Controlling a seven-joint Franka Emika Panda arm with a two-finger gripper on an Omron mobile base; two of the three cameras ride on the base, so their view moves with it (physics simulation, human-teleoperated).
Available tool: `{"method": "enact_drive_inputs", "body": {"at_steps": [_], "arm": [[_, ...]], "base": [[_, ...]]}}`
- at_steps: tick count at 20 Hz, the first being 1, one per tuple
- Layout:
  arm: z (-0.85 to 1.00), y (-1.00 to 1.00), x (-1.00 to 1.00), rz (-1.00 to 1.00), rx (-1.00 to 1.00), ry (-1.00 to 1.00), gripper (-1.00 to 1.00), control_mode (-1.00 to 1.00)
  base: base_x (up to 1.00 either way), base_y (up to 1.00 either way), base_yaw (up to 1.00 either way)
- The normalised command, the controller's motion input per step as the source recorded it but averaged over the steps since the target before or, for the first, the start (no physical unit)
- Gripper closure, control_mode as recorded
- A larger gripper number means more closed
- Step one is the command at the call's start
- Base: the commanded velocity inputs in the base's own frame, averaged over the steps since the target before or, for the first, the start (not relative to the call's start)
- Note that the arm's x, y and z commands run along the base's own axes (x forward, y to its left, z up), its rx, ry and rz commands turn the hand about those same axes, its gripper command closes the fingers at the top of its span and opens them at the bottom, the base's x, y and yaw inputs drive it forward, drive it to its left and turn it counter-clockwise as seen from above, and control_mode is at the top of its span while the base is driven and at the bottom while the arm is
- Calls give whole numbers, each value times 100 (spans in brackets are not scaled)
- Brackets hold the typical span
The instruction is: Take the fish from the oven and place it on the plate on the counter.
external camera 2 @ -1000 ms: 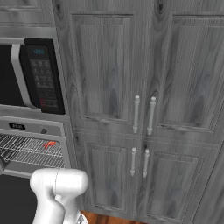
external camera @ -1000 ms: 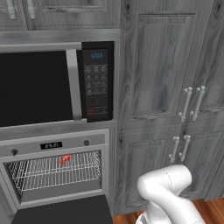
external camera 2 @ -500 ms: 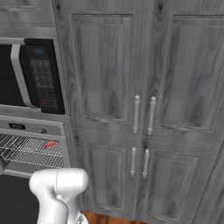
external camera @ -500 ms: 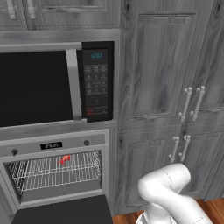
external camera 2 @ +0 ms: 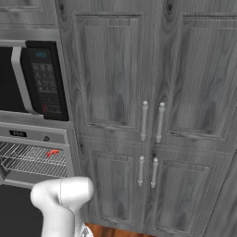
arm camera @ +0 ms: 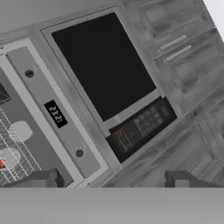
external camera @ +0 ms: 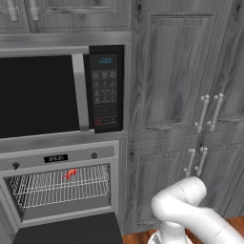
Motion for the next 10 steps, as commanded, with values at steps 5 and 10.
{"method": "enact_drive_inputs", "body": {"at_steps": [5, 10], "arm": [[45, 0, 23, 5, 0, 40, -100, -100], [38, 0, 7, 9, 0, 36, -100, -100]], "base": [[0, 0, 0], [0, 0, 0]]}}
